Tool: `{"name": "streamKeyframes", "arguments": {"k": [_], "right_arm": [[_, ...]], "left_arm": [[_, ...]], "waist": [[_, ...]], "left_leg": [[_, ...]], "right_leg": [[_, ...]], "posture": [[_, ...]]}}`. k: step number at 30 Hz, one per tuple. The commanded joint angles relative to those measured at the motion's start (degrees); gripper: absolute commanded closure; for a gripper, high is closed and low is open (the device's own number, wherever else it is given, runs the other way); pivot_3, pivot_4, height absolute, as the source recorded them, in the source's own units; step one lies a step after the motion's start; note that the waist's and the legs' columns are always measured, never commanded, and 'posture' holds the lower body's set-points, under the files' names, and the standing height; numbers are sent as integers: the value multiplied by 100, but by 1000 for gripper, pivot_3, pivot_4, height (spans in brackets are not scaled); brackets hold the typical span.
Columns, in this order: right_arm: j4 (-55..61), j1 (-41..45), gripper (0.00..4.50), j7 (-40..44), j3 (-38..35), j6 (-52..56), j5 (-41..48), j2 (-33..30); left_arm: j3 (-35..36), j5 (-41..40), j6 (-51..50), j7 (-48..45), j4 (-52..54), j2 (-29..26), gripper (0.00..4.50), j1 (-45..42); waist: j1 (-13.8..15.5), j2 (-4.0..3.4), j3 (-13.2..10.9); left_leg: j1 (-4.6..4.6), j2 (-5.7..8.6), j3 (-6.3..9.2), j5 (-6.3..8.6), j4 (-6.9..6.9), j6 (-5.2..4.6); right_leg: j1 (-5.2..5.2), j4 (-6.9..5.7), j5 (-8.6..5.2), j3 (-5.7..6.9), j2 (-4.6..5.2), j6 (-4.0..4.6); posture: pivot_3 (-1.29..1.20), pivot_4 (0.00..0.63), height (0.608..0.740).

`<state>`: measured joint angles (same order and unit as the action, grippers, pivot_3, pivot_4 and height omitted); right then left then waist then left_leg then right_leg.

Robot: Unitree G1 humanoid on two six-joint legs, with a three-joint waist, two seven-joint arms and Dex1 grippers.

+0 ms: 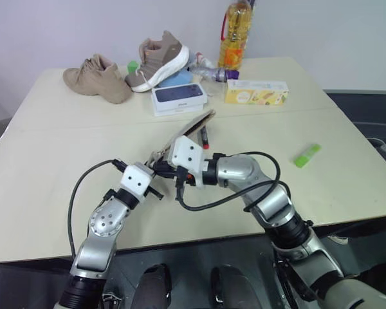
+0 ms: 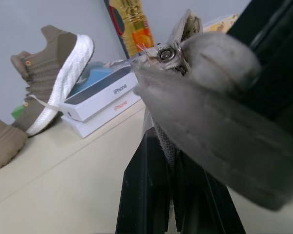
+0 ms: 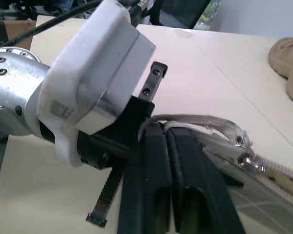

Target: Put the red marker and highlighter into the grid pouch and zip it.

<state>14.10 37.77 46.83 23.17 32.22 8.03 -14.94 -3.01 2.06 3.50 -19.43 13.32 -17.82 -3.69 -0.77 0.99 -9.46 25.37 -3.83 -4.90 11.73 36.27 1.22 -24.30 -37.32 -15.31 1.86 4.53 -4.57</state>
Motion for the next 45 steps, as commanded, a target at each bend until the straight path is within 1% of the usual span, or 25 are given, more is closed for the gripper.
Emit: {"name": "streamKeyframes", "arguments": {"k": [1,2,3,4,5,7,10,20,21,23,28,29,33,34,36,39,42,45], "right_arm": [[-368,200,2657,-474,-704,95,-88,-178],[-509,230,2184,-613,-816,144,-100,-187],[-678,256,1576,-718,-915,190,-106,-208],[-853,282,1164,-833,-1012,246,-113,-208],[-1106,320,618,-1031,-1151,317,-123,-149],[-1650,426,618,-1493,-1348,438,-230,-13],[-2519,608,618,-2148,-1687,417,-234,357],[-4783,1337,618,-3181,-1947,-365,-454,1039],[-4919,1380,846,-3259,-1983,-408,-458,1068],[-5090,1432,1481,-3329,-2043,-435,-451,1103],[-5026,1344,3996,-3334,-2009,-488,-519,1063],[-4932,1308,4099,-3311,-1978,-498,-551,1026],[-4052,1013,4098,-2946,-1676,-582,-818,557],[-3753,907,4098,-2779,-1599,-611,-874,369],[-2936,599,4098,-2203,-1448,-708,-951,-259],[-2075,217,4098,-1509,-1362,-803,-903,-986],[-1363,-150,4098,-872,-1521,-902,-667,-1597],[-898,-376,4098,-493,-1734,-862,-419,-1930]], "left_arm": [[382,28,166,84,69,-225,4500,74],[432,15,169,89,62,-268,4500,100],[494,20,170,91,41,-334,4500,136],[557,31,185,100,13,-395,4500,163],[632,28,196,115,-19,-442,4500,181],[731,68,219,161,-101,-539,4500,188],[792,166,267,246,-296,-617,4500,137],[634,292,405,339,-528,-514,4500,129],[629,297,409,347,-526,-501,4500,132],[636,289,417,367,-523,-468,4500,137],[636,309,434,420,-509,-419,4500,156],[637,304,445,429,-509,-407,4500,158],[616,163,536,326,-510,-369,4500,85],[601,127,545,283,-522,-369,4500,56],[510,43,580,144,-583,-361,4500,-79],[410,-74,616,-37,-682,-329,4500,-250],[301,-189,637,-243,-795,-312,4500,-427],[235,-251,655,-396,-892,-316,4500,-545]], "waist": [[0,0,0],[-1,0,0],[6,0,0],[6,0,0],[1,0,0],[-9,0,0],[-22,0,0],[-31,-1,-1],[-32,-1,-1],[-25,-1,-1],[-33,-1,-1],[-33,-2,-1],[-4,-3,-1],[4,-3,-2],[20,-4,-2],[12,-4,-2],[-21,-4,-2],[-27,-4,-2]], "left_leg": [[0,0,0,0,1,0],[0,0,-1,0,2,0],[0,0,-2,0,2,0],[0,0,-2,0,3,0],[0,1,-4,0,2,0],[0,1,-4,0,0,0],[0,0,-5,0,-6,0],[1,0,-10,0,-11,0],[1,-1,-10,0,-10,0],[2,-1,-11,0,-11,0],[2,-1,-11,0,-11,0],[2,-1,-10,0,-11,0],[4,-1,-10,0,-12,0],[5,0,-11,0,-11,0],[8,2,-11,0,-10,0],[10,4,-11,0,-10,0],[4,2,-11,0,-12,0],[-1,-2,-6,0,-14,0]], "right_leg": [[0,0,0,0,0,0],[1,0,0,0,1,1],[1,0,0,0,3,3],[1,0,-1,0,4,5],[1,1,-3,0,4,8],[0,1,-3,-1,4,7],[-4,0,1,-1,1,0],[-6,-1,2,-1,1,-3],[-6,0,2,-1,1,-3],[-6,0,2,-1,2,-3],[-6,-1,2,-2,2,-4],[-6,-1,2,-1,2,-4],[-7,0,2,-1,4,-4],[-7,0,2,-1,6,-4],[-6,4,2,-1,8,-5],[-6,10,2,-1,10,-5],[-5,10,2,-1,4,-6],[-5,5,3,-2,-6,-8]], "posture": [[0,150,736],[0,150,736],[0,150,736],[0,150,736],[0,150,736],[0,150,736],[0,150,736],[0,150,736],[0,150,736],[0,150,736],[0,150,736],[0,150,736],[0,150,736],[0,150,736],[0,150,736],[0,150,736],[0,150,736],[0,150,736]]}}
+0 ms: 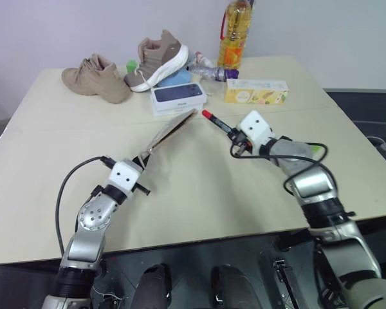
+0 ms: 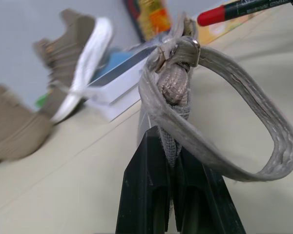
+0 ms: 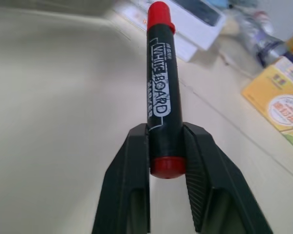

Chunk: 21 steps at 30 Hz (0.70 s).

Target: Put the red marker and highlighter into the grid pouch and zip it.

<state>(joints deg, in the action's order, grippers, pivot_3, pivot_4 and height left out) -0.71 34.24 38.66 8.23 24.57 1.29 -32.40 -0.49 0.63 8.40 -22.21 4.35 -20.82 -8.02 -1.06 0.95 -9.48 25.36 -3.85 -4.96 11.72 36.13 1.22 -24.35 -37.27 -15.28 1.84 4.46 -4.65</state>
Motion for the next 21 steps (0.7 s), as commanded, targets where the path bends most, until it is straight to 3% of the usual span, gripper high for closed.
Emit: {"name": "streamKeyframes", "arguments": {"k": [1,21], "right_arm": [[716,-92,4098,440,-291,-80,330,-279],[865,-172,4098,755,-62,-248,108,-621]], "left_arm": [[-36,-132,167,-169,-20,-17,4500,-141],[-137,-185,335,-483,105,-46,4500,-70]], "waist": [[7,-1,0],[42,0,-1]], "left_leg": [[0,0,2,0,0,0],[2,3,1,0,9,0]], "right_leg": [[0,-2,0,0,-1,0],[4,0,-1,-1,4,2]], "posture": [[0,150,736],[0,150,736]]}}
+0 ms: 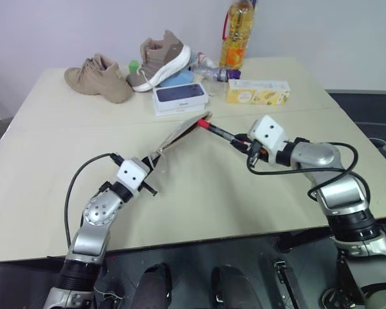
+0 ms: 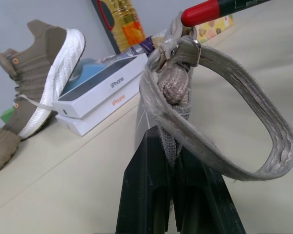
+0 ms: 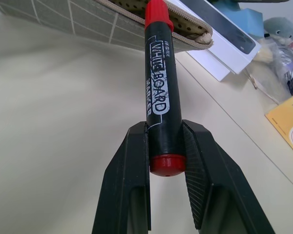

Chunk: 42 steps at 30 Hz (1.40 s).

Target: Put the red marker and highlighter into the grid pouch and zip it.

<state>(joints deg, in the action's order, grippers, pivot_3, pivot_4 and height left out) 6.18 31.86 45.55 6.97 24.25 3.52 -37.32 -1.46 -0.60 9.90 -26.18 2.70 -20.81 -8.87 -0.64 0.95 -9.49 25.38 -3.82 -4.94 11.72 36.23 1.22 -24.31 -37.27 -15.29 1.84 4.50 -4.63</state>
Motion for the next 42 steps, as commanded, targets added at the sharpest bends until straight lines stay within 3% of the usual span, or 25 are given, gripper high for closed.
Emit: {"name": "streamKeyframes", "arguments": {"k": [1,9,14,20,21,26,31,33,36,42], "right_arm": [[173,72,4098,103,105,-287,-182,-176],[64,124,4098,664,705,-2129,-989,-864],[-196,333,4098,976,1050,-3465,-1335,-941],[-400,331,4098,1062,1064,-3728,-1430,-827],[-398,303,3089,1069,981,-3610,-1369,-847],[22,-129,723,1059,129,-2093,-350,-792],[297,-634,723,734,-1207,-62,1003,-694],[-134,-603,723,252,-1578,435,1034,-619],[-804,-511,36,-617,-1931,1072,869,-492],[-1665,-230,36,-2794,-2346,1868,218,-5]], "left_arm": [[-52,-46,209,-127,288,-76,4500,24],[-247,-280,328,-958,485,-527,4500,159],[-595,-552,300,-1856,553,-875,4500,29],[-722,-459,397,-2047,306,-844,4500,-256],[-717,-399,431,-2008,233,-833,4500,-279],[-697,-148,527,-1655,-59,-661,4500,-286],[-746,243,556,-950,-320,-191,4500,-343],[-809,392,575,-728,-420,-10,4500,-385],[-940,537,597,-551,-535,190,4500,-441],[-1086,677,594,-350,-627,453,4500,-543]], "waist": [[0,0,0],[-3,0,0],[-8,0,-1],[3,0,-1],[3,0,-1],[22,0,-1],[92,0,0],[95,0,0],[121,0,0],[129,-3,1]], "left_leg": [[0,0,0,0,0,0],[0,0,-2,0,-2,0],[-1,0,-3,0,0,1],[0,0,-4,-1,8,2],[0,0,-5,-1,9,2],[-1,0,-3,-2,11,2],[-2,0,0,-2,24,2],[-3,0,2,-1,31,2],[-4,0,7,-1,49,2],[5,0,4,-1,67,1]], "right_leg": [[0,0,0,0,0,0],[-1,3,-1,0,0,0],[0,3,-2,-1,0,3],[4,3,-2,-2,0,3],[4,2,-2,-3,0,2],[7,2,-1,-3,0,2],[15,0,0,-2,3,3],[17,-4,0,-3,3,9],[25,-6,-4,-2,3,25],[27,-7,1,-4,6,20]], "posture": [[0,150,736],[0,150,736],[0,150,736],[0,150,736],[0,150,736],[0,150,736],[0,150,736],[0,150,736],[0,150,736],[0,150,736]]}}
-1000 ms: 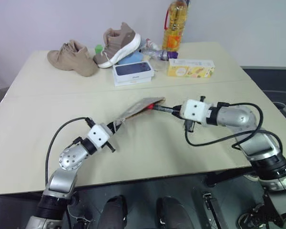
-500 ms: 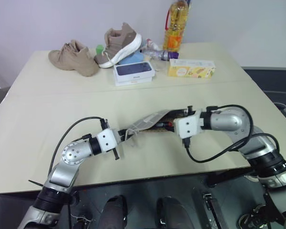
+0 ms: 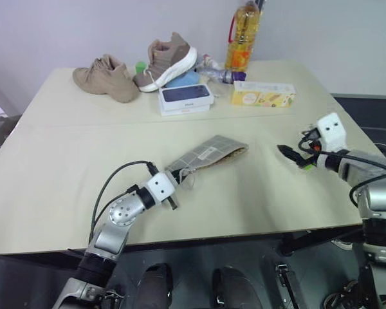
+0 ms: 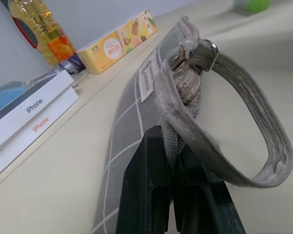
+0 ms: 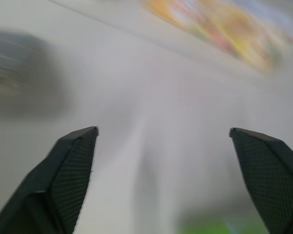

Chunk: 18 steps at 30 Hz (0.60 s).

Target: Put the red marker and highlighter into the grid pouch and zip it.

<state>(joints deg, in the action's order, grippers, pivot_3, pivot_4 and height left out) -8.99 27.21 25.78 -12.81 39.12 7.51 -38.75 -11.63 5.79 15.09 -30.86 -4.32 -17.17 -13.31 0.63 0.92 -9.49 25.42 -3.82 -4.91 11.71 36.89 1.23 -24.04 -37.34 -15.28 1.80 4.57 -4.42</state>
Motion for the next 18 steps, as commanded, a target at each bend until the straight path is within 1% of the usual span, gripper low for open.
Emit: {"name": "streamKeyframes", "arguments": {"k": [1,6,8,11,14,17,18], "right_arm": [[-274,307,36,-1119,-501,561,-168,287],[-883,638,36,-2218,-1007,882,-85,895],[-1058,764,36,-2407,-1186,1090,71,1093],[-1080,828,36,-2412,-1258,1217,236,1237],[-1055,858,813,-2509,-1332,1306,309,1304],[-996,888,2335,-2558,-1347,1329,380,1339],[-966,892,3002,-2551,-1334,1328,393,1338]], "left_arm": [[-79,51,81,142,57,117,4500,-111],[-157,62,122,167,37,187,4500,-132],[-160,48,120,174,45,207,4500,-140],[-150,44,117,190,55,230,4500,-143],[-133,36,97,206,86,243,4500,-144],[-99,37,81,241,106,234,4500,-114],[-83,34,79,249,108,225,4500,-101]], "waist": [[2,0,0],[-14,-4,1],[-18,-5,2],[-14,-5,2],[-29,-6,2],[-29,-6,2],[-29,-6,2]], "left_leg": [[1,0,0,0,0,0],[2,0,-1,0,-1,-1],[1,0,0,1,-1,-1],[1,-1,0,1,0,-2],[1,-1,0,2,2,-4],[0,-1,2,2,1,-4],[0,-1,1,2,2,-4]], "right_leg": [[0,0,0,0,0,-1],[0,-1,10,0,-3,-19],[0,-1,11,0,-4,-20],[2,-1,11,0,-3,-20],[4,0,11,0,-3,-21],[4,-1,11,0,-3,-21],[4,0,11,0,-3,-20]], "posture": [[0,150,736],[0,150,736],[0,150,736],[0,150,736],[0,150,736],[0,150,736],[0,150,736]]}}
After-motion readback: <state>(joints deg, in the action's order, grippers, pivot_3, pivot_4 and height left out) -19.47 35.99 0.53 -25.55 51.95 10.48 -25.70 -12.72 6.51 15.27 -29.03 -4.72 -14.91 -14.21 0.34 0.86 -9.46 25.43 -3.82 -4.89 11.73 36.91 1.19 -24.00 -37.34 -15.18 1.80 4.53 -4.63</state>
